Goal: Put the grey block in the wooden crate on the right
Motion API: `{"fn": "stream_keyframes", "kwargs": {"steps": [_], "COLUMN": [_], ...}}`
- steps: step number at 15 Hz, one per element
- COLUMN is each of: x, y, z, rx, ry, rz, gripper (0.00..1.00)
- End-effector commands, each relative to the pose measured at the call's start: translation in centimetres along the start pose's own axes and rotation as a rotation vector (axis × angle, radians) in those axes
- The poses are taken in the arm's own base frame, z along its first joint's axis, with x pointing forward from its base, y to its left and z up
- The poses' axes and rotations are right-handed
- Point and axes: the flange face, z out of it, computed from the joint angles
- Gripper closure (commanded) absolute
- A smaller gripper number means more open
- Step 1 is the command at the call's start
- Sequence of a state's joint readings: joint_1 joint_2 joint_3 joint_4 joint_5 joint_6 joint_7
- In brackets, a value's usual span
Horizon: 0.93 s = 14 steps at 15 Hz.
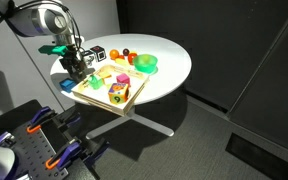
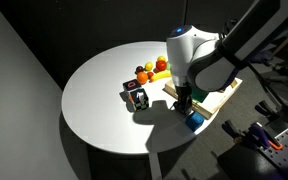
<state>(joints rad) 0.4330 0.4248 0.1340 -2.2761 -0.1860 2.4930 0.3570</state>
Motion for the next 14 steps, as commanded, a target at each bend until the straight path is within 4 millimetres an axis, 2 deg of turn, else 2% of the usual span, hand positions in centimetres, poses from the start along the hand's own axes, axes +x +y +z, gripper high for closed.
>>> {"fn": "stream_keyframes", "kwargs": {"steps": [1, 9, 14], "x": [-0.4, -1.4, -2.5], "y": [0.5, 1.8, 3.9], "z": [-2.3, -5.9, -7.0], "rx": [0.007, 0.003, 0.011], "ry": [-0.017, -0.02, -0.044], "rz": [-0.023, -0.031, 0.006], "gripper": [0.69, 0.69, 0.69]}}
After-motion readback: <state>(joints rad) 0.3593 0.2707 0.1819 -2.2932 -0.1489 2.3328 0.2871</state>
